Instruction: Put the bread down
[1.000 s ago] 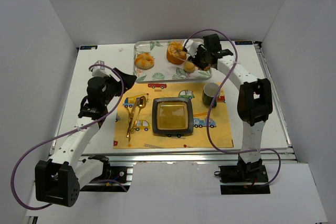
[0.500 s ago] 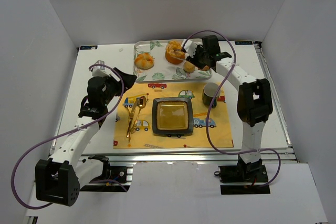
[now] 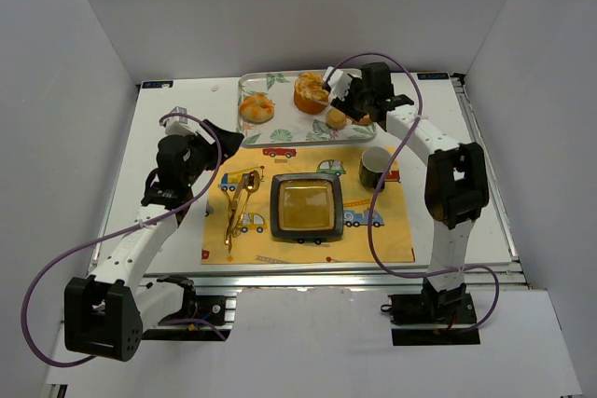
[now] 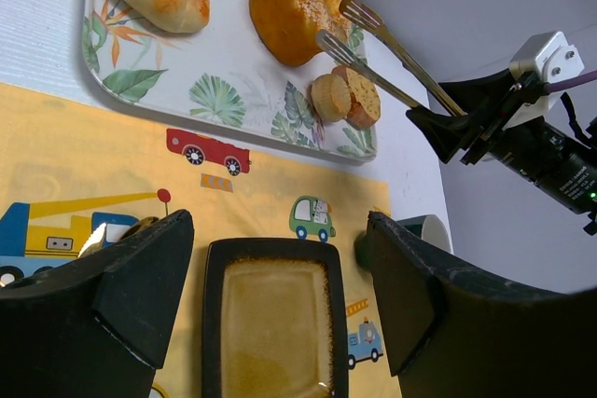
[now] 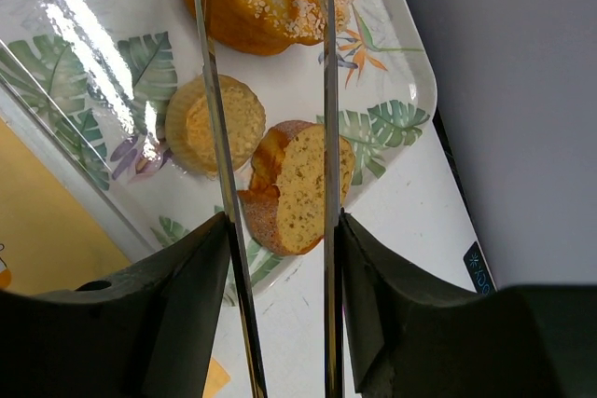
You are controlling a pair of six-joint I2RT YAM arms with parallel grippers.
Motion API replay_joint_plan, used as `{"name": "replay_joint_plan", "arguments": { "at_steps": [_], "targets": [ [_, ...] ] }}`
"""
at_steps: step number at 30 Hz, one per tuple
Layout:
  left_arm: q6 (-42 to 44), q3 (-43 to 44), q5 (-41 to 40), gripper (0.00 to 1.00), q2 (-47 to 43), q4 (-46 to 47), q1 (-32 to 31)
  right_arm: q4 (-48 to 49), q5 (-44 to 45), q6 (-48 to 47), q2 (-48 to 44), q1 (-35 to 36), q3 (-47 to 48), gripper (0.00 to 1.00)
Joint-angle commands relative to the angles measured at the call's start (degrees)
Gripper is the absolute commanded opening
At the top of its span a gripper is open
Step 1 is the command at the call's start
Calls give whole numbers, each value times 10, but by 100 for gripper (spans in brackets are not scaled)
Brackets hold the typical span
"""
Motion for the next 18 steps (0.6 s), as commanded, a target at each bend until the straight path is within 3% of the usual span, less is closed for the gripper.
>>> {"name": "replay_joint_plan", "arguments": {
  "at_steps": [1, 6, 18],
  "targets": [
    [-5, 1, 5, 84, -1, 17, 1, 23, 10, 5, 1, 2, 21, 54],
    [-1, 3, 4, 84, -3, 11, 1, -13, 6, 10, 40, 5, 67, 53],
    [-3, 0, 3, 84, -12, 13, 2, -37, 10, 23, 42, 11, 78, 51]
  ]
}}
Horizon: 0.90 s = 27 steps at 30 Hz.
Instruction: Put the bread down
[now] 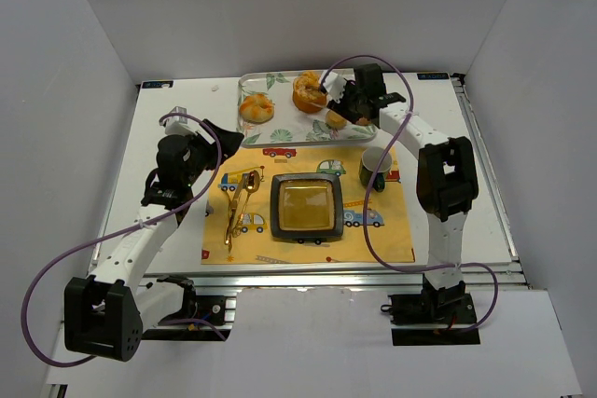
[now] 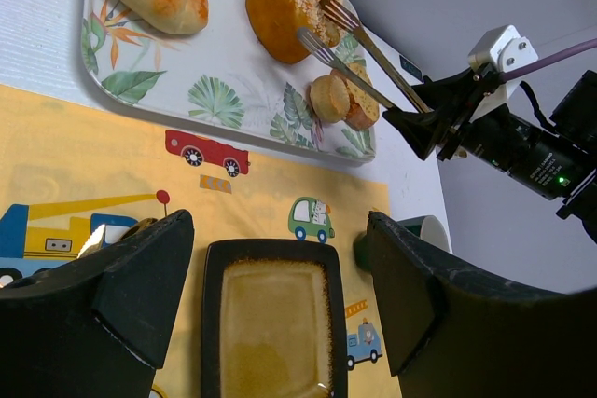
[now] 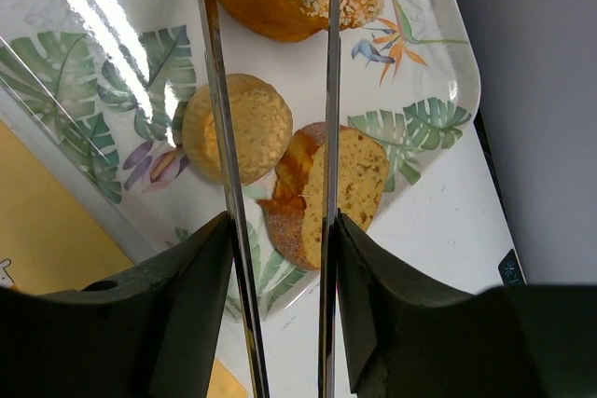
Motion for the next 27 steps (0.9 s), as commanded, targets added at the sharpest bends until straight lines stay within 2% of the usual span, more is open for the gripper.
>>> {"name": "replay_joint_plan", "arguments": {
  "at_steps": [1, 5, 8, 12, 18, 23, 27],
  "targets": [
    [-1, 0, 3, 84, -12, 9, 2, 0, 6, 17, -15, 3, 28, 51],
    [-3, -2, 2, 84, -13, 12, 1, -1, 16, 17, -12, 5, 27, 50],
    [-4, 1, 2, 84, -15, 11, 1, -5, 17, 21, -5, 5, 38, 40],
    [-1, 5, -2, 84, -20, 4, 1, -38, 9, 40, 4, 4, 69, 20],
    [-1, 5, -6, 84, -31, 0, 2, -51, -29, 77, -17, -7, 81, 2],
    [1, 9, -10, 84, -39, -7, 1, -35, -87, 102, -83, -14, 47, 0],
    [6, 13, -13, 84, -43, -14, 2, -32, -162, 85, -164, -15, -50, 0]
  ]
}}
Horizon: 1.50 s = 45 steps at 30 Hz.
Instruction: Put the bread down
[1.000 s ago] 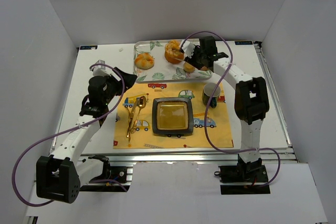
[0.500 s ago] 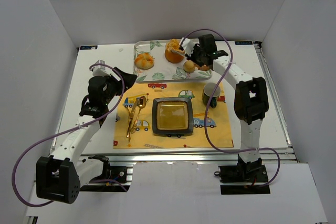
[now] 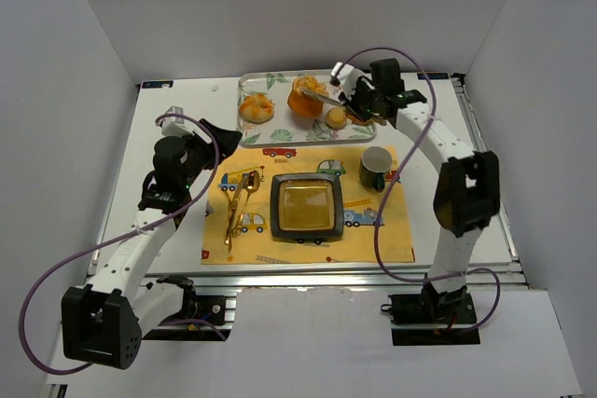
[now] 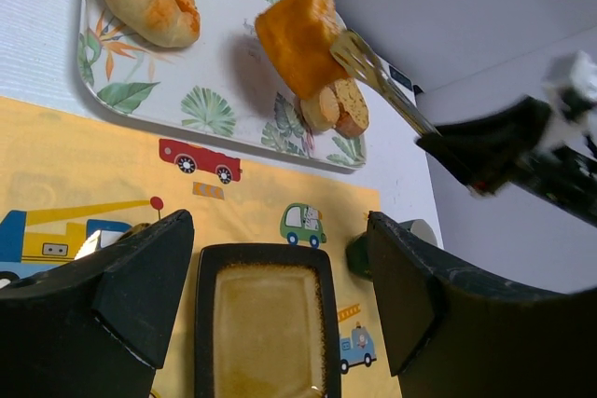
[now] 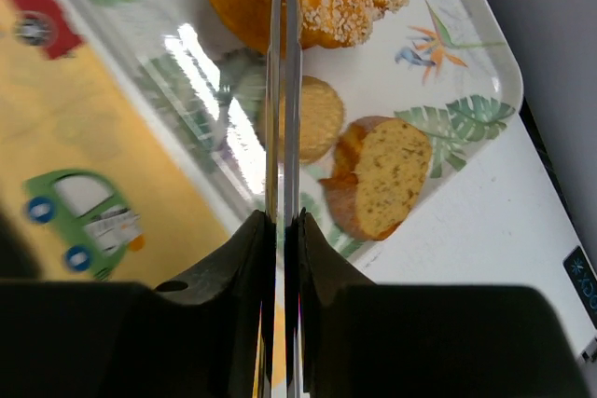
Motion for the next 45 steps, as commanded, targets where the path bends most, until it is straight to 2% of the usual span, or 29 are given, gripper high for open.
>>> {"name": "replay_joint_plan", "arguments": {
  "at_steps": [1, 6, 12, 21, 23, 24, 25, 28, 31, 42, 45],
  "targets": [
    [8, 13, -9, 84, -20, -11, 2, 24, -117, -7, -136, -1, -59, 0],
    [10, 6, -14, 84, -31, -13, 2, -17, -202, -55, -276, 1, -194, 0],
    [10, 3, -12, 84, -29, -13, 2, -107, -218, -123, -394, 9, -278, 0],
    [5, -2, -5, 84, -19, 1, 2, -134, -199, -158, -479, 23, -408, 6],
    [3, -3, -5, 84, -21, 0, 1, -144, -201, -169, -484, 29, -424, 13],
    [3, -3, -5, 84, -24, -1, 2, -154, -203, -176, -488, 31, -427, 16],
    [3, -6, -6, 84, -25, -1, 2, -170, -208, -182, -489, 32, -429, 25],
    [2, -11, -7, 84, -30, -2, 1, -197, -220, -204, -494, 34, -430, 40],
    [-3, -16, -10, 84, -35, 1, 2, -216, -229, -206, -498, 34, -420, 45],
    [1, -13, -11, 84, -42, -6, 1, -240, -271, -176, -502, 34, -339, 48],
    [0, -14, -10, 84, -42, -4, 2, -192, -255, -104, -488, 34, -320, 46]
  ]
}}
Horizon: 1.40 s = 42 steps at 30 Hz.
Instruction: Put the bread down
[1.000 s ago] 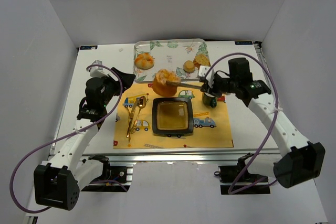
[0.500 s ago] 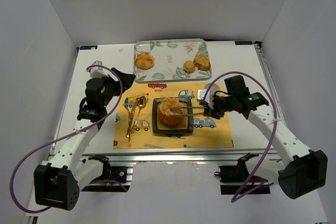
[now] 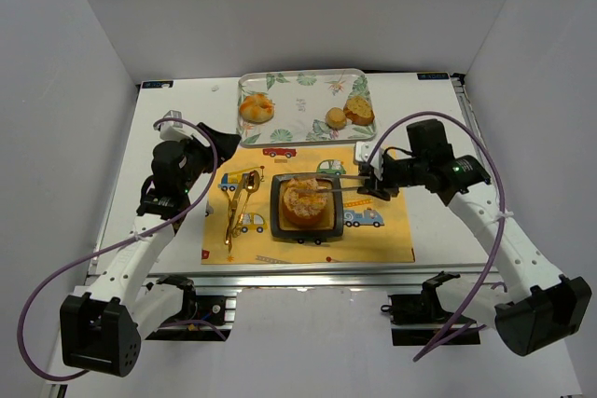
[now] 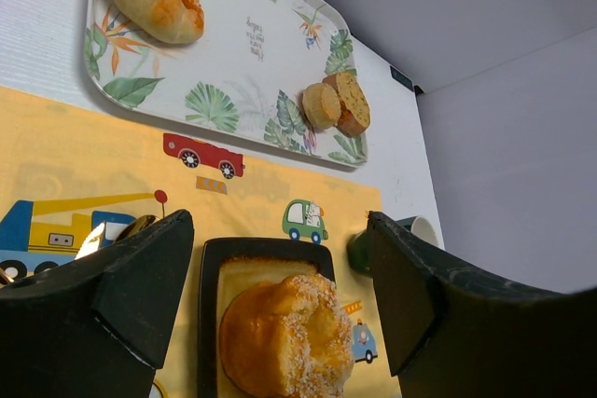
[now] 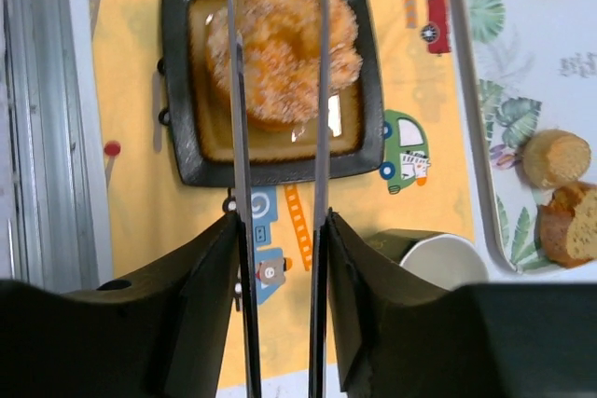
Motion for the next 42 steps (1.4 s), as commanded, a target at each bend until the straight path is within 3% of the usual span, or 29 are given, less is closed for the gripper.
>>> {"name": "replay_joint_plan", "arguments": {
  "at_steps": [1, 7, 11, 17, 27, 42],
  "targets": [
    [0, 2, -3, 84, -16, 6, 2, 86, 1, 107, 10, 2, 41, 44],
    [0, 5, -2, 84, -13, 7, 2, 183, 153, 180, 169, 0, 155, 36],
    [-1, 3, -4, 84, -20, 4, 1, 170, 232, 152, 307, -11, 249, 36],
    [-13, -22, -17, 84, -42, 16, 1, 145, 320, 76, 415, -38, 337, 38],
    [-9, -24, -10, 84, -26, 24, 2, 165, 356, 49, 435, -50, 312, 45],
    [-11, -22, -5, 84, -8, 37, 2, 180, 399, 30, 429, -50, 255, 48]
  ]
}}
